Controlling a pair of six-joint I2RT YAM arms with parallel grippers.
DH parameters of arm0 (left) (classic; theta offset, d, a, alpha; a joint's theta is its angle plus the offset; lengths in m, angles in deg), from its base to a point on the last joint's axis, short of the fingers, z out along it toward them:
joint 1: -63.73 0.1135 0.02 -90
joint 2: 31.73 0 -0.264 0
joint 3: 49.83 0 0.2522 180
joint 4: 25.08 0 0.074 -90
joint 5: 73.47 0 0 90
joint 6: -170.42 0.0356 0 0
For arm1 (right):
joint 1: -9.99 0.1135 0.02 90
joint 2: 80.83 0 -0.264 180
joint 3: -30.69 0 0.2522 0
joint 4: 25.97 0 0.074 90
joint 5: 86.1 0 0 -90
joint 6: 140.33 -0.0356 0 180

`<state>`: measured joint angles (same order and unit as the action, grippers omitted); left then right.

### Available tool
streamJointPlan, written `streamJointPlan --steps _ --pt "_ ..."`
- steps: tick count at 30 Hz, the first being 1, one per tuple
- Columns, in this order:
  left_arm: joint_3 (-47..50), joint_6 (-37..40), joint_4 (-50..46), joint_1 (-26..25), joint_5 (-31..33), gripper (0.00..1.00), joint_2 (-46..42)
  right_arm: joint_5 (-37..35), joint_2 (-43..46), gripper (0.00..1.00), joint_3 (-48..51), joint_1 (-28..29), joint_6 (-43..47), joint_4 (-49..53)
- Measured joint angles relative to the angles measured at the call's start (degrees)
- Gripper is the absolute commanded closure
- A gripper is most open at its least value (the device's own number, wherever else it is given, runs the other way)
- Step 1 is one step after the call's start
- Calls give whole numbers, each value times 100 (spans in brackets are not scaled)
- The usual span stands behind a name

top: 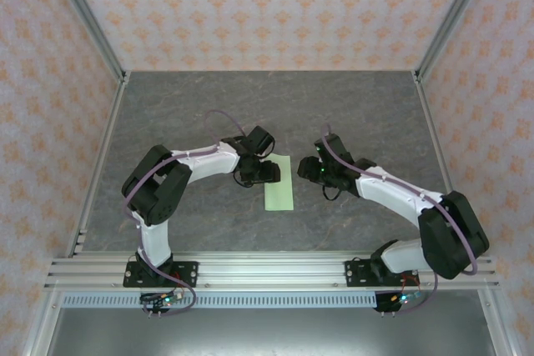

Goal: Fold a paper plane with a square sheet of paper (fold left side to right side)
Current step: First fold in half a square sheet of paper at the center of the table.

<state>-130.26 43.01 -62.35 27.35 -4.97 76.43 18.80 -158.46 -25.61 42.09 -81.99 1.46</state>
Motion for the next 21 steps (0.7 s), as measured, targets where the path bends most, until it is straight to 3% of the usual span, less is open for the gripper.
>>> streamJointPlan --steps 7,13,21 --pt "0 0 -7 0 2 40 0 122 -245 52 0 4 -2 -17" --pt "0 0 -7 0 2 40 0 389 -420 64 0 17 -151 -293" --pt "0 -4 -7 0 7 40 2 636 -726 66 4 63 -302 -568"
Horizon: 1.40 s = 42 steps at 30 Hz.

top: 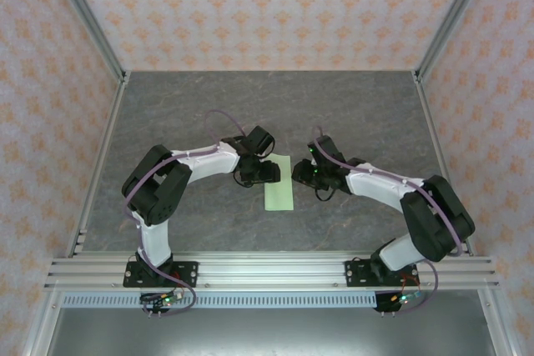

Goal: Fold a paper plane with a square sheet of paper (fold left side to right side)
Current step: First fold in half a square sheet of paper at the center of the table.

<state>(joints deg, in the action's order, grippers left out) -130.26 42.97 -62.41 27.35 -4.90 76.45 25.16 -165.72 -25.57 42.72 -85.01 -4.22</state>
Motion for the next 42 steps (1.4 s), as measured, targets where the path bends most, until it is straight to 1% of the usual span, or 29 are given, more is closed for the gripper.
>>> streamJointPlan --steps 19,35,36,42 --pt "-20 -20 -11 0 9 40 35 42 -90 68 2 70 -66 -70" --pt "-42 -61 -33 0 28 40 52 -68 -24 70 2 74 -63 15" --pt "-42 -61 -33 0 28 40 52 -66 -24 70 2 74 -63 15" --pt "-42 -61 -33 0 28 40 52 -11 -26 83 2 81 -81 -11"
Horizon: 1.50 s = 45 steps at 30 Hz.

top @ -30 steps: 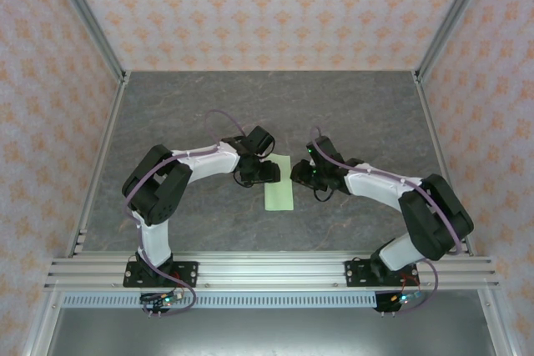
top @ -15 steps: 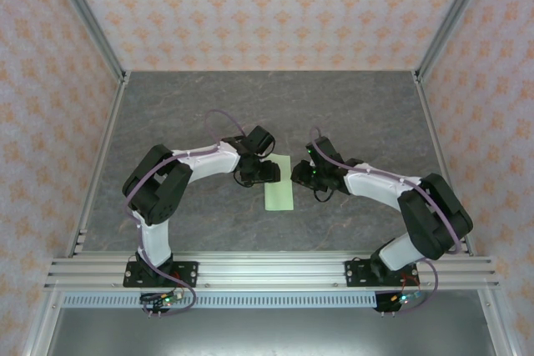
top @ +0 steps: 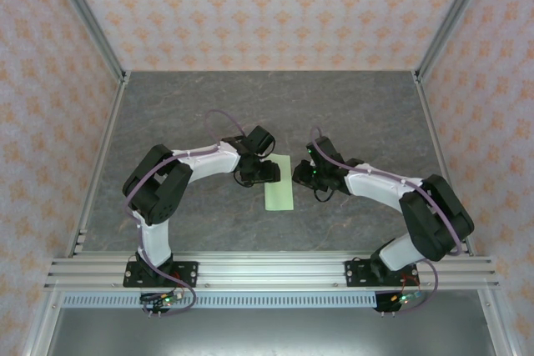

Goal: Fold a paper plane with a square sheet of paper (fold left side to right side)
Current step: First fold in half a square sheet of paper at the center of the table, then hold the paper at the center of the table.

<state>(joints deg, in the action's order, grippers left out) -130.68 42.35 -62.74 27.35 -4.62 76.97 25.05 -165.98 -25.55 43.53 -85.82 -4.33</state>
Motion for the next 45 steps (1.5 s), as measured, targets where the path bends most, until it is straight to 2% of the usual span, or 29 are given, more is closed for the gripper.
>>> streamJointPlan --steps 5,10,34,45 --pt "0 0 0 0 2 40 0 127 -223 88 -22 48 -46 -153" --pt "0 0 0 0 2 40 0 249 -562 90 -83 94 -50 -240" --pt "-7 0 -11 0 0 40 -4 341 -1064 90 -330 133 -46 -302" --pt "133 107 0 2 63 36 -293 313 -1161 91 -487 138 -42 -98"
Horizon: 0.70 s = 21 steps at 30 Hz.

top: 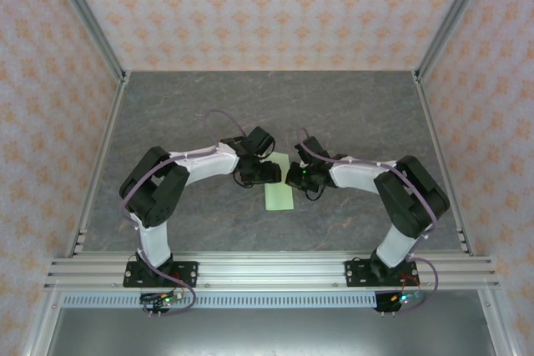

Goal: Fold a paper plane with a square sheet of paper (fold left side to right side)
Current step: Hold the paper at the center of the table, then first fold the square sheet of paper in half at the center of the table.

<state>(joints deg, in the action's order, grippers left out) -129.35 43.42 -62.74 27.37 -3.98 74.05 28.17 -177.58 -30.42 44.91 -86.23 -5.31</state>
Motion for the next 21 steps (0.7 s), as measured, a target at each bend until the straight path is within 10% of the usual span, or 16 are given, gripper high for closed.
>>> streamJointPlan --steps 10,21 --pt "363 98 476 260 -439 56 -1045 -9 -28 91 -46 7 17 66" --pt "466 -155 1606 184 -1526 72 -317 -22 -35 91 -59 11 20 83"
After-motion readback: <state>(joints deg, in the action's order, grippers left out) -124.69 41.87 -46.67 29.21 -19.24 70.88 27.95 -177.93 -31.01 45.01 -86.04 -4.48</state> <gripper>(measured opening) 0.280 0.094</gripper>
